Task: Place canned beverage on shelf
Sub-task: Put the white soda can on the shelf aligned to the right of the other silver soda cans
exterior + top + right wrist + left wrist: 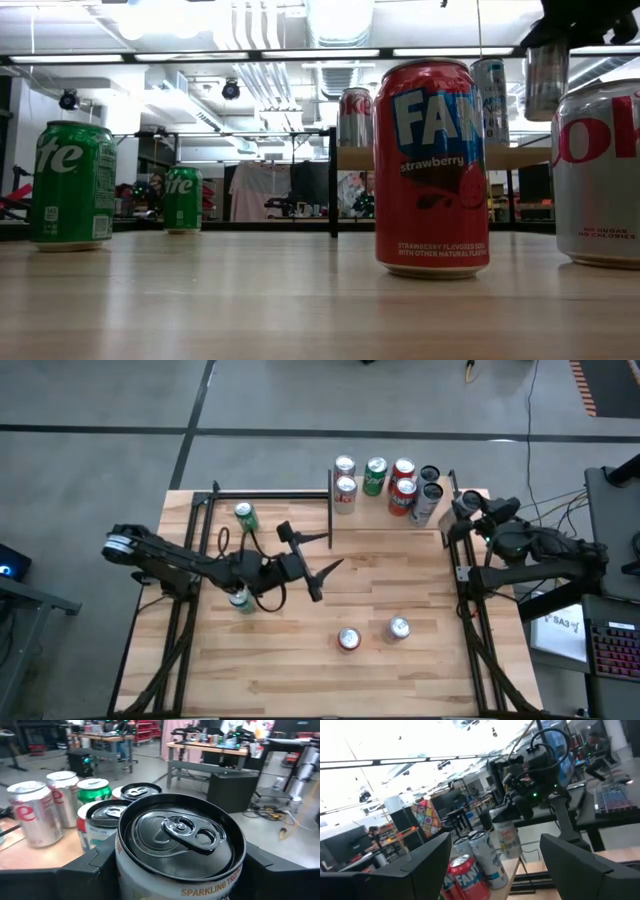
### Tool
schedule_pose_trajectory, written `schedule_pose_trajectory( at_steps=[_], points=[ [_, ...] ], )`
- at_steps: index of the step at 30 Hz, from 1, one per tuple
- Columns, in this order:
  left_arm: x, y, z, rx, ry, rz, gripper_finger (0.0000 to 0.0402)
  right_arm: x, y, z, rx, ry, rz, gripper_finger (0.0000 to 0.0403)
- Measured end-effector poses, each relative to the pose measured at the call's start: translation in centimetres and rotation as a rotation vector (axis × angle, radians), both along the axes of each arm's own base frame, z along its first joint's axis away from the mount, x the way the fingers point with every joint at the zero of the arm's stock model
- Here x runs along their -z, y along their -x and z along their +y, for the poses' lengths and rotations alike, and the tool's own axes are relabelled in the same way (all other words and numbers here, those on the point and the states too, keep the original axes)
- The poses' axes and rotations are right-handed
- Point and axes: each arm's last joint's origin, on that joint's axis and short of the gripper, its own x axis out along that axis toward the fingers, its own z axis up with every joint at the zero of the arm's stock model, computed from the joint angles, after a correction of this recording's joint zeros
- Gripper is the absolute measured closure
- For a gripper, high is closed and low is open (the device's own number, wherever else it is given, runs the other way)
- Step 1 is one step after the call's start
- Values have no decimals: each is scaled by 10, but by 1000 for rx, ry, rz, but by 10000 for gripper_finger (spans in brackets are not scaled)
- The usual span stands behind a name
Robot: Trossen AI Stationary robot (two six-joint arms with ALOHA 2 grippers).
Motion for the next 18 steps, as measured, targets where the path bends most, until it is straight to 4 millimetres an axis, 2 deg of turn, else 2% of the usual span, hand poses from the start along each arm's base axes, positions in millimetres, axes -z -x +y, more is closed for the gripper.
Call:
schedule_pose_trajectory(
  at_steps=[10, 18],
  points=[
    [-1, 29, 13, 37, 64, -67, 111, 5, -18, -4, 75, -4, 67, 165],
    [-3, 45, 16, 47, 96, -94, 111, 7, -15, -13, 155, -50, 50, 165]
  ],
)
